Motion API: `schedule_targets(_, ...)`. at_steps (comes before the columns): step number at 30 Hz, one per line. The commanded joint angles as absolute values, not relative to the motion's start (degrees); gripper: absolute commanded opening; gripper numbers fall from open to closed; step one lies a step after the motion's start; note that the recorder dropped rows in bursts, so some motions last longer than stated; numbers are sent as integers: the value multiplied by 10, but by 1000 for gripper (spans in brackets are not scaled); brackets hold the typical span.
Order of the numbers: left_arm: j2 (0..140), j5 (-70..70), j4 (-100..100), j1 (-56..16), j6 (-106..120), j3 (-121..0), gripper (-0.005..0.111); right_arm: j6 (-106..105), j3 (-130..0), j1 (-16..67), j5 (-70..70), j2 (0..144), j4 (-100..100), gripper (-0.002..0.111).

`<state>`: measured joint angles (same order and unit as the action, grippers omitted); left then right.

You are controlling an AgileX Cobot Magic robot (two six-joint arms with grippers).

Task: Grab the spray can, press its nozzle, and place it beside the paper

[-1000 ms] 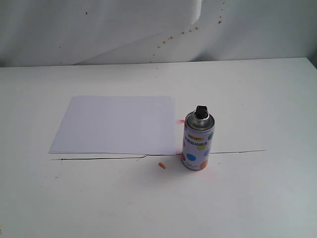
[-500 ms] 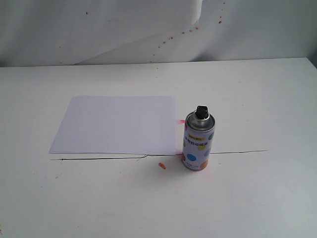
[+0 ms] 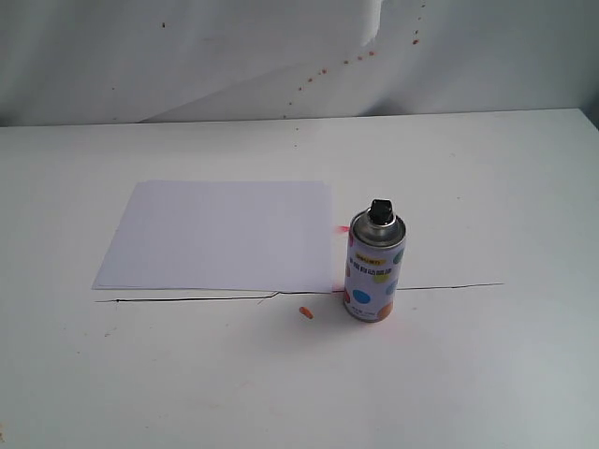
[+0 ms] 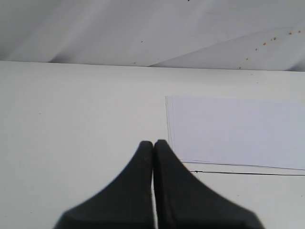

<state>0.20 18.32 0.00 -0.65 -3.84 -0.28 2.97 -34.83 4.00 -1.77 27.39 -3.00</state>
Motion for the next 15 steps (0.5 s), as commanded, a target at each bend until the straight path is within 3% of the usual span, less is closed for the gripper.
schedule_targets(1,0,179,0,-9,-41,0,0,28,-398,41,22,403,-45,0)
schedule_targets(8,0,179,0,-9,-41,0,0,28,-400,41,85,526,-45,0)
schedule_targets(15,0,179,0,-9,-41,0,0,28,-374,41,30,565,-45,0)
